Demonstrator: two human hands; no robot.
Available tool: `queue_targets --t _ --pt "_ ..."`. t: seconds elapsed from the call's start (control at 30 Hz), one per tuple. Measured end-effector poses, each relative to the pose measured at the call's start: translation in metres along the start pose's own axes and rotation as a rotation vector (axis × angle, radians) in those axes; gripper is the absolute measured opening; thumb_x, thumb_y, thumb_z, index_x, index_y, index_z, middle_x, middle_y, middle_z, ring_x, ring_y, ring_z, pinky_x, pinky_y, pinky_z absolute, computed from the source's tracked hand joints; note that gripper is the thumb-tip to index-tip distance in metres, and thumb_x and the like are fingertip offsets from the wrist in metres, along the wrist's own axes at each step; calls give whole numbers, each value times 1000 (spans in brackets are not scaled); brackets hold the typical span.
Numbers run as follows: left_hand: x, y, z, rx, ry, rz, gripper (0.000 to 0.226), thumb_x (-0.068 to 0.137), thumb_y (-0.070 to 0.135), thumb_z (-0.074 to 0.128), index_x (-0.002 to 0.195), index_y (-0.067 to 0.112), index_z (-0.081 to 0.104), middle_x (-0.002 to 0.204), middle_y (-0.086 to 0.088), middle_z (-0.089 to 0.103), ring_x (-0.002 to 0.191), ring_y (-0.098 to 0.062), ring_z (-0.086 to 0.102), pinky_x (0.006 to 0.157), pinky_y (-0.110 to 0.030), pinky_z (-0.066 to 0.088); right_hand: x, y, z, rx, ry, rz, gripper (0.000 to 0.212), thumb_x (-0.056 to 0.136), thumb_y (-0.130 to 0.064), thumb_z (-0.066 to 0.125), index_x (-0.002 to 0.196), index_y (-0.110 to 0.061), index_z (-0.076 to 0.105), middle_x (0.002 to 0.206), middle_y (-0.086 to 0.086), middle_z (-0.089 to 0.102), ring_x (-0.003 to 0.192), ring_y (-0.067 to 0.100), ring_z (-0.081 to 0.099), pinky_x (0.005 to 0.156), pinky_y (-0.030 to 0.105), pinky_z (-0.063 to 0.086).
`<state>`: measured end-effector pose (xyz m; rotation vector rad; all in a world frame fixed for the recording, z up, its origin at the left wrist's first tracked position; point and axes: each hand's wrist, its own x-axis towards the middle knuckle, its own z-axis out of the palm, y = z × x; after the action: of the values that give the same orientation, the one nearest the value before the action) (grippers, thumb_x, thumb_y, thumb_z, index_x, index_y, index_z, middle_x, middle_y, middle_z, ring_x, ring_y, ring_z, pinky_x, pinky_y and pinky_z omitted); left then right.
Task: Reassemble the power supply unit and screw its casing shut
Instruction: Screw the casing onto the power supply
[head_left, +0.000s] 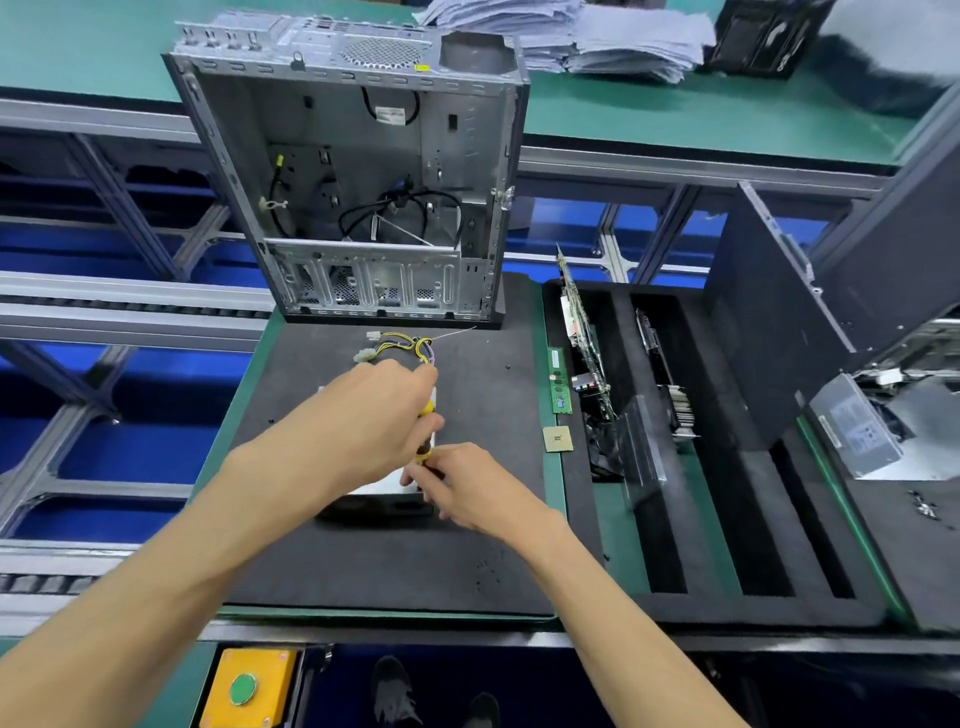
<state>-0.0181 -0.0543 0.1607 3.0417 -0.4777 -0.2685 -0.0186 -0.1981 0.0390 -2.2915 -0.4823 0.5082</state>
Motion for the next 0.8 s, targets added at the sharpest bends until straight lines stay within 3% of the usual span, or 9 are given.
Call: queue_targets --t 0.1,0.23,0.33,0.43,0.5,0.6,0.7,0.8 --pt "-3 0 0 122 71 4 32 103 49 41 91 20 33 87 -2 57 73 -26 43 62 -34 31 -2 -3 -1 4 -16 -9 35 109 -35 45 105 -15 73 85 4 67 73 24 61 76 39 54" --pt "-2 6 2 366 167 8 35 104 56 31 93 23 28 83 1 55 69 -25 37 50 -32 17 -2 -4 -3 -10 -42 -6 35 109 -34 43 104 -16 73 76 -7 57 72 20 56 81 40 54" --pt "0 12 4 429 189 8 43 105 56 27 83 19 34 66 4 37 62 -24 40 49 -30 11 -2 -4 -6 -22 -47 4 32 108 -37 44 97 -20 68 75 -10 58 73 19 57 81 40 55" --pt "2 12 4 457 193 -38 57 105 54 24 62 17 31 58 3 29 49 -17 26 49 -29 11 -3 0 -8 -16 -24 -19 28 106 -42 49 95 -19 62 73 -13 58 68 15 55 75 39 51" --pt "1 12 3 437 180 -61 59 104 56 24 59 19 30 57 2 30 48 -16 23 49 -29 12 -3 3 -8 17 -2 -39 23 103 -41 54 84 -31 59 67 -17 58 62 7 51 65 31 45" --pt "-1 20 3 461 180 -20 59 103 59 23 59 20 28 57 2 30 48 -16 24 49 -29 9 -3 6 -10 19 33 -51 31 97 -43 58 68 -33 50 63 -20 57 60 0 51 58 21 36" --pt "1 21 5 487 174 7 54 105 54 26 66 17 32 72 2 56 55 -20 35 48 -29 11 -4 1 -13 19 89 -115 26 91 -50 57 70 -37 48 68 -16 57 65 2 53 56 14 36" --pt "0 12 5 376 78 90 25 107 41 35 102 18 45 105 2 62 84 -23 60 54 -30 31 -1 -3 -11 24 71 -139 27 99 -36 56 73 -41 50 76 -12 63 71 11 56 65 21 47"
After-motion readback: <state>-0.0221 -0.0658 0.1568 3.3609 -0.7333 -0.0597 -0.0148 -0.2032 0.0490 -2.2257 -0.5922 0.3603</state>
